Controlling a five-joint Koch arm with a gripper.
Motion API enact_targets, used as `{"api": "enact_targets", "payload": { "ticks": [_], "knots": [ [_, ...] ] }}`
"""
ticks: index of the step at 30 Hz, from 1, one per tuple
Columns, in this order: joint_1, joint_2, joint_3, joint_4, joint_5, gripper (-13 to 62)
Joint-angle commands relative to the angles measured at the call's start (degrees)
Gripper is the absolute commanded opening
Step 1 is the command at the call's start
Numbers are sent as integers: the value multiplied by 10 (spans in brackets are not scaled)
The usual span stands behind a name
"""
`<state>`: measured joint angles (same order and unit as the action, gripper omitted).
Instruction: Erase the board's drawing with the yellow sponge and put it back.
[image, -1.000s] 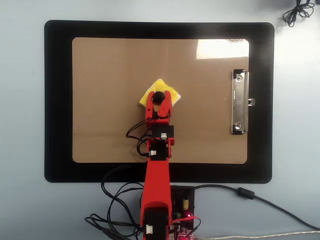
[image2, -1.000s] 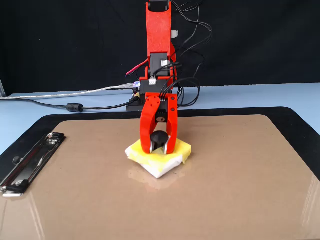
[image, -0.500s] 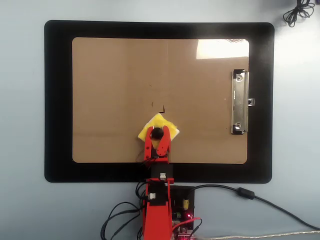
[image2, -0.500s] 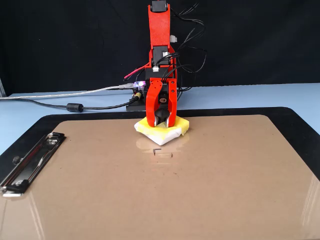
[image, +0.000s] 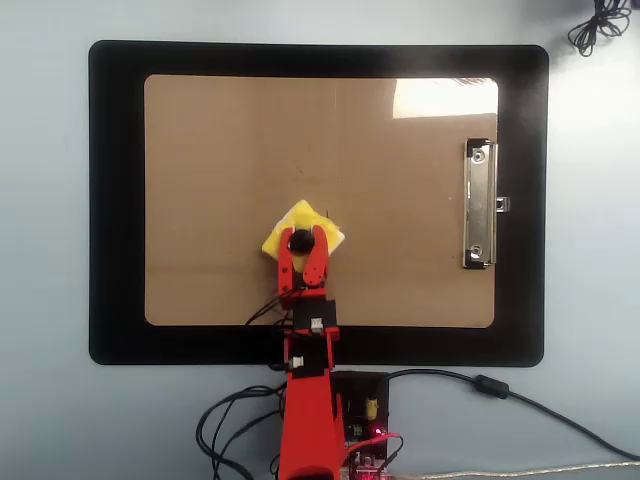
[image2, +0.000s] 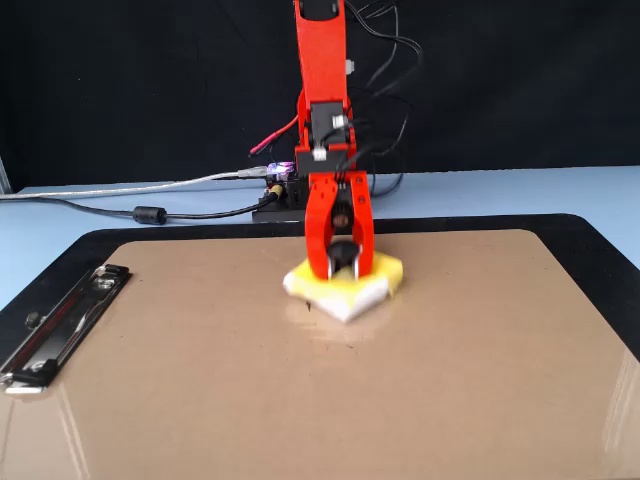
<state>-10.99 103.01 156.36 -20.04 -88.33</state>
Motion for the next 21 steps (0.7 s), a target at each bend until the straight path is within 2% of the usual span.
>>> {"api": "enact_targets", "payload": {
  "ticks": [1, 4, 7, 13, 16, 21],
  "knots": [
    [-7, 73, 28, 4, -6, -83],
    [-1, 123, 44, 9, -2, -83],
    [24, 113, 35, 6, 4, -83],
    [58, -54, -92, 1, 10, -83],
    [61, -98, -120, 2, 11, -83],
    [52, -41, -67, 3, 11, -83]
  ]
}}
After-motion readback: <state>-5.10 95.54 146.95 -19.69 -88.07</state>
